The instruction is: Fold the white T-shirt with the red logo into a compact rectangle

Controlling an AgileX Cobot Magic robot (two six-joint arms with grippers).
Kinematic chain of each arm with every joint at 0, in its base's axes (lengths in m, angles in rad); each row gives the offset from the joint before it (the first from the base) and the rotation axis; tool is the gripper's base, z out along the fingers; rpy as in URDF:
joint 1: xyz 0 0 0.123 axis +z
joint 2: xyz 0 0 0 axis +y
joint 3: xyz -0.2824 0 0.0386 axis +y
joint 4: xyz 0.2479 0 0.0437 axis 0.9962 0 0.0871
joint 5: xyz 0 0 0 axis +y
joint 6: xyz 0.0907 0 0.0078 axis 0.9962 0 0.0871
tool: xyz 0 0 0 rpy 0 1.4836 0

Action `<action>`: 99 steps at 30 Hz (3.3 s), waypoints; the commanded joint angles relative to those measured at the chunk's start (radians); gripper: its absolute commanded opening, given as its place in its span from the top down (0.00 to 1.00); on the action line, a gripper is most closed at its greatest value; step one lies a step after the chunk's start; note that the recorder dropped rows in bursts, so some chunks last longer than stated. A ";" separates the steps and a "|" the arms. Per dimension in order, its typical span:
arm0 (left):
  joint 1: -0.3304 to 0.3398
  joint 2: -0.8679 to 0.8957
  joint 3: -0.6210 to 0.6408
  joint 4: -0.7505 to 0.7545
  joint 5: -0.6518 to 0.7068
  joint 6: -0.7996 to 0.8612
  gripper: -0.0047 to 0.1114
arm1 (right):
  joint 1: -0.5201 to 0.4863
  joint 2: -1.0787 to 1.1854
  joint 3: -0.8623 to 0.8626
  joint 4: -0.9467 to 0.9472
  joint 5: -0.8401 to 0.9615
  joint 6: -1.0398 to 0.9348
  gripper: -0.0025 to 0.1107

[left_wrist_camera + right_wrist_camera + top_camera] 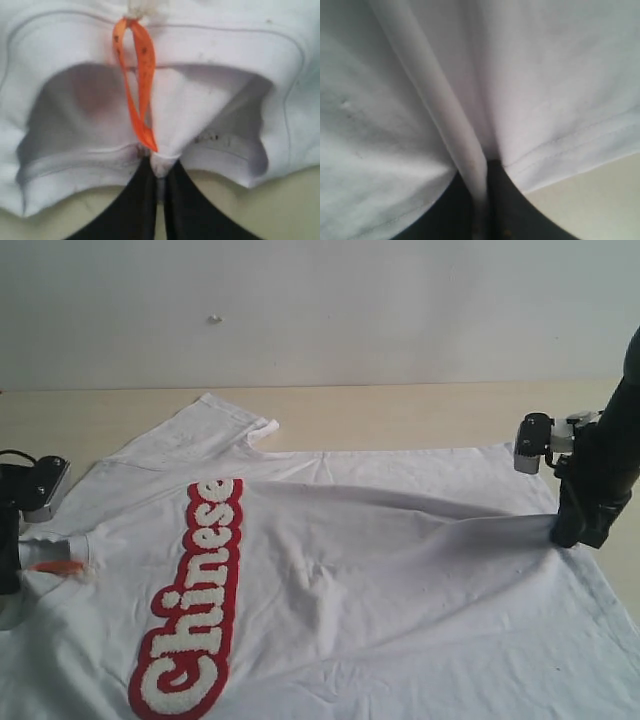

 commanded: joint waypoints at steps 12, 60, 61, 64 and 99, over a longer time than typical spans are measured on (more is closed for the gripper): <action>-0.001 -0.290 -0.001 0.170 -0.046 -0.297 0.96 | 0.000 -0.340 -0.013 0.067 0.184 0.031 0.98; -0.030 -0.644 0.002 0.098 0.137 -0.634 0.96 | 0.087 -0.576 0.152 0.071 0.284 0.681 0.98; -0.030 -0.594 0.002 0.124 0.035 -0.625 0.96 | 0.087 -0.524 0.133 0.029 0.210 0.656 0.98; -0.030 -0.517 0.002 0.164 -0.156 -0.628 0.96 | 0.087 -0.459 0.117 0.002 -0.080 0.657 0.98; -0.116 -0.163 0.002 0.118 -0.584 -1.306 0.96 | 0.087 -0.161 0.038 0.086 -0.434 0.684 0.98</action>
